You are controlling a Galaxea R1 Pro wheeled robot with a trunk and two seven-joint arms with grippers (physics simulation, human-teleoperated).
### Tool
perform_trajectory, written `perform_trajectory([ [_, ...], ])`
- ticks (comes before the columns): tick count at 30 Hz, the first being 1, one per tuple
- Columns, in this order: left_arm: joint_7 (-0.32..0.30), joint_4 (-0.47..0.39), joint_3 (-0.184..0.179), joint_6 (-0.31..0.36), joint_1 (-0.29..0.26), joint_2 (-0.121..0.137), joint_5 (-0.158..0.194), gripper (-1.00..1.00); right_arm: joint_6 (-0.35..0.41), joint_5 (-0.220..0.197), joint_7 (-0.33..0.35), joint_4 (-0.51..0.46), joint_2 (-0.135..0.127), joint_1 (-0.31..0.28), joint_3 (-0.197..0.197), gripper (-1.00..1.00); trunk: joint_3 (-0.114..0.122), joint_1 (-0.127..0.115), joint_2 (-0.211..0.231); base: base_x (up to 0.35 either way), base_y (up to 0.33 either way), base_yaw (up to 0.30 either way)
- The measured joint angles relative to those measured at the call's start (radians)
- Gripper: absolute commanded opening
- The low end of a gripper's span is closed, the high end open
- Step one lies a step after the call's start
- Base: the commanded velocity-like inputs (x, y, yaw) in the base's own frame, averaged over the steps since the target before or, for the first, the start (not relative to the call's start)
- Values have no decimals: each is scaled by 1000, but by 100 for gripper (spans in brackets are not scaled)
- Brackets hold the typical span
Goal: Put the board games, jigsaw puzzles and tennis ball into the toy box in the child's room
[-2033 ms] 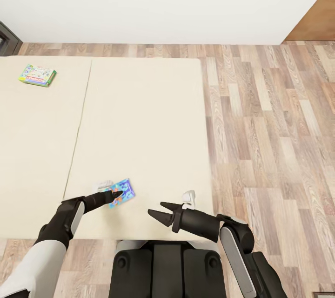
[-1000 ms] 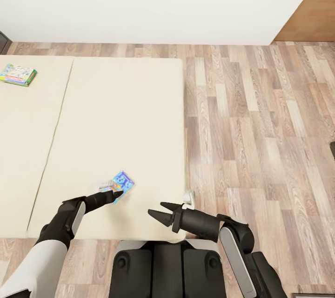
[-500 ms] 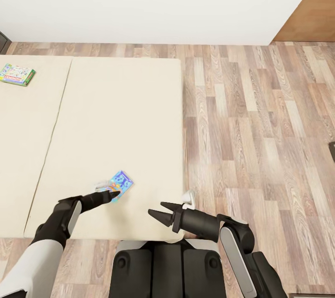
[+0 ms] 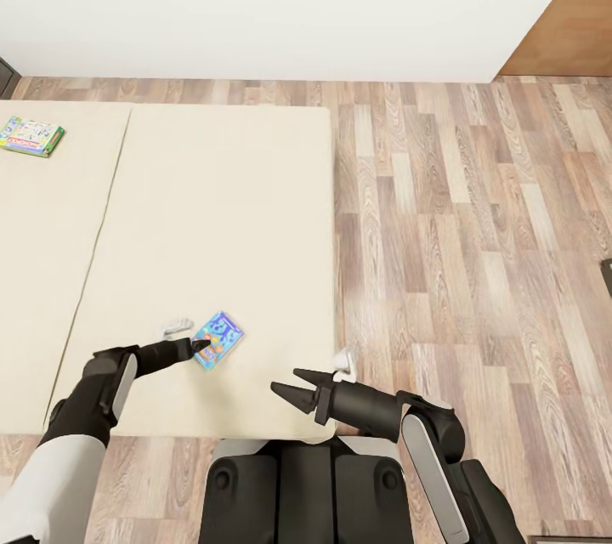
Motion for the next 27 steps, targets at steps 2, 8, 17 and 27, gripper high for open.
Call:
perform_trajectory([
  [2,0,-4,1,4,0,1,0,100,0,0,-1,0,0,0,0,100,0,0,0,0,0,0],
  [8,0,-14,3,28,-1,27,1,100,0,0,-2,0,0,0,0,100,0,0,0,0,0,0],
  [17,8,-16,4,46,-3,38,2,100,0,0,-4,0,0,0,0,100,0,0,0,0,0,0],
  [27,16,-15,2,44,-4,34,-1,100,0,0,-3,0,0,0,-1,100,0,0,0,0,0,0],
])
